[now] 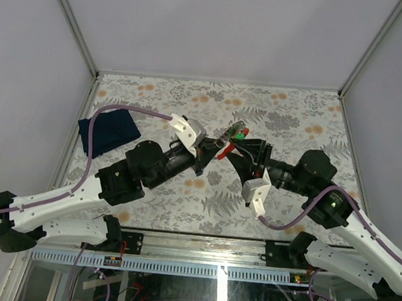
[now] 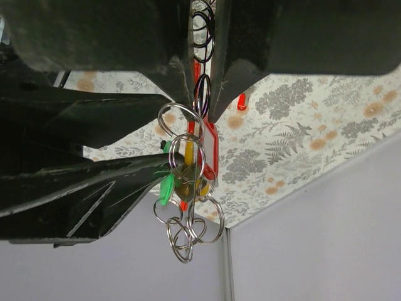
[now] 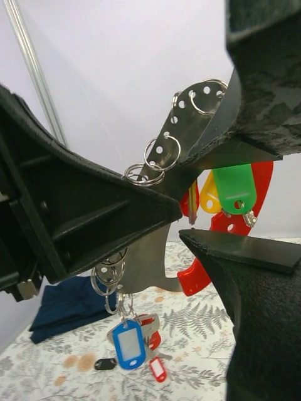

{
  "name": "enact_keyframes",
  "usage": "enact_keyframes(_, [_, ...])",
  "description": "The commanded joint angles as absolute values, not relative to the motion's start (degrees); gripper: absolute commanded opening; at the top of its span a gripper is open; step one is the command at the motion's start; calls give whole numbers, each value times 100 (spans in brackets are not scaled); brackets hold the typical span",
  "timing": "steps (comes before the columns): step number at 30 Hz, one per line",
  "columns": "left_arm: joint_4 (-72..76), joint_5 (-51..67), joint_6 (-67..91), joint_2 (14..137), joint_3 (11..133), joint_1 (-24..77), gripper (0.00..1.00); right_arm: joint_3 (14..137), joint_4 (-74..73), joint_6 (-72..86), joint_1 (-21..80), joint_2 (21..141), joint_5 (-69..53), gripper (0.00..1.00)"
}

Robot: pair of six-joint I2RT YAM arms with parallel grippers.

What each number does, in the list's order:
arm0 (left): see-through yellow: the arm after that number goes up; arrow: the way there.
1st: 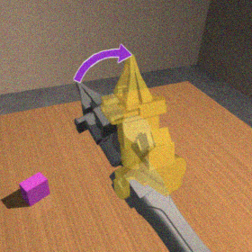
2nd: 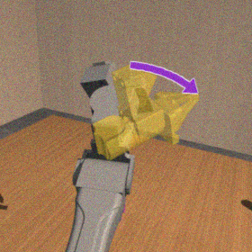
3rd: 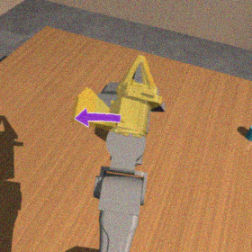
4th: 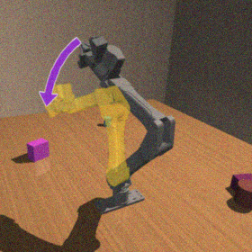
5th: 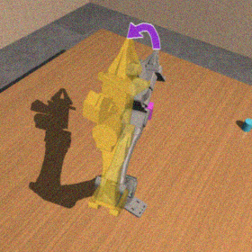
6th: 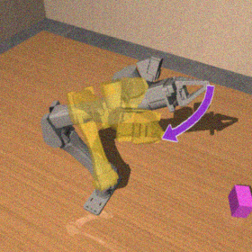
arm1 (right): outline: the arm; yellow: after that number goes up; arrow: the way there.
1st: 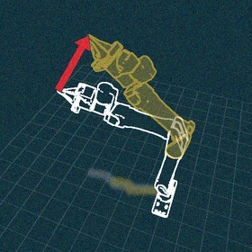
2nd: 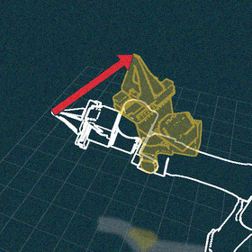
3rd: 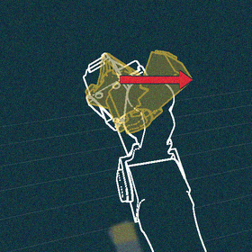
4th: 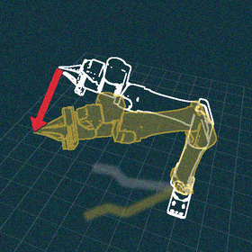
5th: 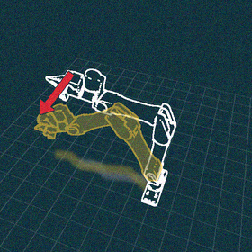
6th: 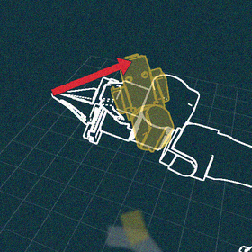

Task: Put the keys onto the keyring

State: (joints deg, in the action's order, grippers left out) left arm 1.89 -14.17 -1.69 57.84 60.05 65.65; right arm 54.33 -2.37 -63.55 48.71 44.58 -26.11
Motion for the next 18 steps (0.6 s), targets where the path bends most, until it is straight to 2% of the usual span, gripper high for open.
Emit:
enact_keyframes(1, [-28,-1598,312,5858,6309,6607,0,5721,-230,-7026,4989,4524,-2245,49])
enact_keyframes(10, [-254,-1661,385,5993,6412,6594,0,5725,-143,-7239,4994,4547,-2073,44])
enact_keyframes(18, [-281,-1644,383,6007,6425,6600,0,5836,-575,-7497,4994,4589,-1849,44])
